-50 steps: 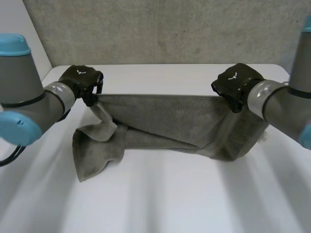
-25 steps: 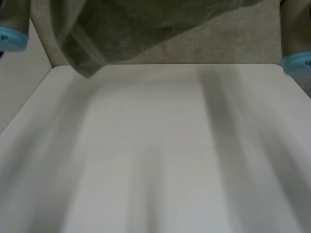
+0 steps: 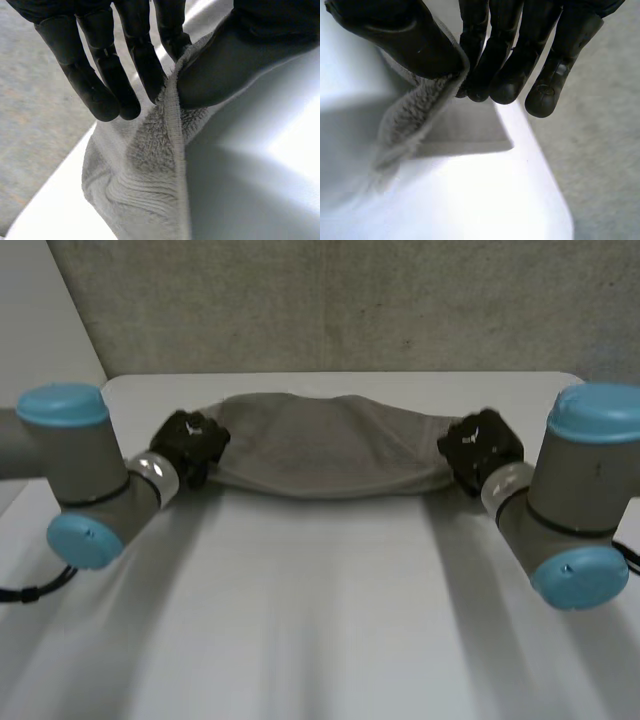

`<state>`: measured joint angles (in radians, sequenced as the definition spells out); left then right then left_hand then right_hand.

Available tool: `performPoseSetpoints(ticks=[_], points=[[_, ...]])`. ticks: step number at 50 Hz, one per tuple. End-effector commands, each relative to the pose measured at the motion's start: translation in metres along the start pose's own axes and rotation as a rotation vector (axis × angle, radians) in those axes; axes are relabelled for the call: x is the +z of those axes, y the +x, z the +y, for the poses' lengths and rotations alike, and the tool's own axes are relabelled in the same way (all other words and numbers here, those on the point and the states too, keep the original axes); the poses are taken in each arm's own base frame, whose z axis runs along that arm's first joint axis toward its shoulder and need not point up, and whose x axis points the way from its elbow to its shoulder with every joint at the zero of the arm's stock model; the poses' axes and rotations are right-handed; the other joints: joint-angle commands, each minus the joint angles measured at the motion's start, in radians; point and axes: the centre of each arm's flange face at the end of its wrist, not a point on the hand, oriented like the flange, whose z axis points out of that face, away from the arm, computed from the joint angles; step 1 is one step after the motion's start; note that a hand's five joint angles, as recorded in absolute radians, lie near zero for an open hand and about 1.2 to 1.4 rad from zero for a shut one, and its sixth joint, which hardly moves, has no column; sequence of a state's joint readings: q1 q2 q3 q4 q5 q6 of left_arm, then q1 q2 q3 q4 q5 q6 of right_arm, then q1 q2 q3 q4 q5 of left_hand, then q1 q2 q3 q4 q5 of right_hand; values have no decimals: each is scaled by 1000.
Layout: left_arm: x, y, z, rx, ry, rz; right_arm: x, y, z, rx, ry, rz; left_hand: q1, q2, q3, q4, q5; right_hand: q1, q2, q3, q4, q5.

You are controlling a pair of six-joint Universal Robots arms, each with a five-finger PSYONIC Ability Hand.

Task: Fold the towel.

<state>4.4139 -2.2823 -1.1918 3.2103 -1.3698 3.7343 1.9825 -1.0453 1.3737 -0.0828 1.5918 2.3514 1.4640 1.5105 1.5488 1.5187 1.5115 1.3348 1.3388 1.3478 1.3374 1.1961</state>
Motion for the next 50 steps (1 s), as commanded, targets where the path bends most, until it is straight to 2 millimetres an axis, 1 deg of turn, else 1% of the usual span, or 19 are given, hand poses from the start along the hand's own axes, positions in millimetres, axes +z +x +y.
performPoseSetpoints(ticks=[1, 3, 5, 7, 11, 16, 18, 19, 21, 24, 29, 34, 41, 44, 46, 50], points=[[-19, 13, 13, 44, -39, 40, -15, -9, 17, 8, -52, -32, -68, -114, -153, -122, -290, 61, 57, 48, 59, 26], [-19, 13, 15, 46, -38, 36, -24, -8, 16, 11, -43, -25, -68, -114, -153, -122, -290, 61, 57, 48, 59, 26], [-19, 12, 17, 47, -34, 26, -27, -7, 15, 11, -30, -14, -68, -114, -153, -122, -290, 61, 57, 48, 59, 26], [-18, 7, 20, 50, -21, -6, -29, -3, 14, 14, -14, 4, -68, -114, -153, -122, -290, 61, 57, 48, 59, 26], [-18, 4, 19, 47, -3, -27, -34, 8, 15, 21, 0, 43, -68, -114, -153, -122, -290, 61, 57, 48, 59, 26], [-19, 10, 26, 49, -1, -22, -33, 16, 23, 54, -19, 61, -68, -114, -153, -122, -290, 61, 57, 48, 59, 26], [-18, 14, 30, 53, 1, -22, -32, 16, 25, 66, -21, 59, -301, -348, -386, -356, -523, 61, 57, 48, 59, 26], [-18, 14, 30, 53, 1, -22, -31, 17, 25, 76, -18, 57, -302, -349, -387, -357, -524, 61, 57, 48, 59, 26], [-15, 16, 35, 50, 0, -23, -30, 18, 27, 86, -21, 56, -428, -474, -513, -483, -650, 61, 57, 48, 59, 26], [-12, 20, 41, 52, 0, -23, -30, 17, 30, 96, -26, 46, -487, -534, -572, -542, -709, 61, 57, 48, 59, 26], [-6, 23, 48, 52, -5, -19, -30, 14, 34, 98, -36, 34, -540, -586, -625, -594, -762, 61, 57, 48, 59, 26], [-4, 23, 51, 52, -5, -21, -30, 14, 35, 98, -38, 34, -593, -639, -678, -647, -815, 61, 57, 48, 59, 26], [-4, 23, 53, 51, -11, -23, -30, 15, 35, 98, -40, 39, -607, -654, -692, -662, -830, 61, 57, 48, 59, 26], [-4, 19, 55, 47, -19, -33, -28, 18, 37, 100, -49, 50, -607, -654, -692, -662, -830, 61, 57, 48, 59, 26], [-5, 12, 60, 39, -39, -46, -27, 22, 40, 103, -56, 59, -607, -654, -692, -662, -830, 61, 57, 48, 59, 26], [-6, 5, 64, 33, -52, -59, -25, 27, 44, 107, -66, 75, -607, -654, -692, -662, -830, 61, 57, 48, 59, 26]])
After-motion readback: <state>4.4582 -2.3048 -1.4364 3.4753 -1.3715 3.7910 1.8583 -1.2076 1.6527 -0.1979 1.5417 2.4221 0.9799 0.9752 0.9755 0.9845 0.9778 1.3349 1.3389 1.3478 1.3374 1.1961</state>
